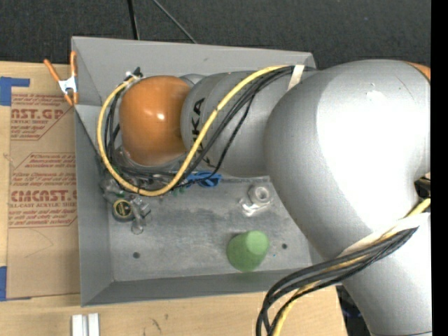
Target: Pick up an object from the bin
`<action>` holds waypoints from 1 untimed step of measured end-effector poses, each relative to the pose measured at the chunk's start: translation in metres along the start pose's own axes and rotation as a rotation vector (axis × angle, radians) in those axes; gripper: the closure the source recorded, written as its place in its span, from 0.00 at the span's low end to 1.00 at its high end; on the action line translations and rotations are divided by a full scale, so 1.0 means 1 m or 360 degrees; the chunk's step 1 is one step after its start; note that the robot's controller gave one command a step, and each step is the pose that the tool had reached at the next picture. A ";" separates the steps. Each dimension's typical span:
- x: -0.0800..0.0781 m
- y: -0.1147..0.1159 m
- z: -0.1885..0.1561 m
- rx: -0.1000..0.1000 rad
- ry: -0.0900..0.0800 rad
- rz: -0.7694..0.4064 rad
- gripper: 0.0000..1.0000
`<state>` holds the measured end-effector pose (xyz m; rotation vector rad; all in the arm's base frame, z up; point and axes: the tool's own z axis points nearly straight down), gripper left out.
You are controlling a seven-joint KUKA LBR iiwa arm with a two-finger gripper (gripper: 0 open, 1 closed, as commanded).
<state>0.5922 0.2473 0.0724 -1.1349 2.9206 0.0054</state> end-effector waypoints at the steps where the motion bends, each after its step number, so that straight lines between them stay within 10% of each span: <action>1: -0.003 0.000 -0.057 0.0003 0.0001 0.0001 1.00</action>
Offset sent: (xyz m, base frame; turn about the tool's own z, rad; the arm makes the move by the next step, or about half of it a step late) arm 0.0001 0.0001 0.0530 0.0000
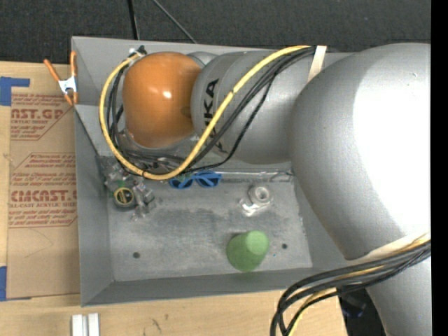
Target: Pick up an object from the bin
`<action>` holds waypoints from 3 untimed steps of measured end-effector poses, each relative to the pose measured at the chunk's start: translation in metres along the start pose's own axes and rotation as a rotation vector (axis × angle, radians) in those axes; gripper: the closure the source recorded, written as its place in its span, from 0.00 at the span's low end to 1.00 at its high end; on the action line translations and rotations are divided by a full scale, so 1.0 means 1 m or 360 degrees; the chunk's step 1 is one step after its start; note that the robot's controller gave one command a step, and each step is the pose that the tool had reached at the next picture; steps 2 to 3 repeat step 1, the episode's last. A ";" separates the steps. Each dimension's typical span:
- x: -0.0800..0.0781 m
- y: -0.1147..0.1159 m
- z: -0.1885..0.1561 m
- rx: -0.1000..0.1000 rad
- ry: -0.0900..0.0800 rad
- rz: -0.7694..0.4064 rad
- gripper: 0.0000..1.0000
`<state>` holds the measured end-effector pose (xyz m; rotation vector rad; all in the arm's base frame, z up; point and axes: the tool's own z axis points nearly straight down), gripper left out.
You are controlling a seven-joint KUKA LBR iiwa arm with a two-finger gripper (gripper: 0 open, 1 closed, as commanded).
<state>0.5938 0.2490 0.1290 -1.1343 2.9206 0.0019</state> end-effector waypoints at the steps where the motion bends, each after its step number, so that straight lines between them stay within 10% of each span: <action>1: -0.001 0.001 -0.013 -0.0004 0.0006 0.0001 1.00; 3: -0.001 0.001 -0.013 -0.0004 0.0006 0.0001 1.00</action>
Offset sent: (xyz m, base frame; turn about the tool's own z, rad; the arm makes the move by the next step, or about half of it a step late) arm 0.0000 0.0000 0.0121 0.0000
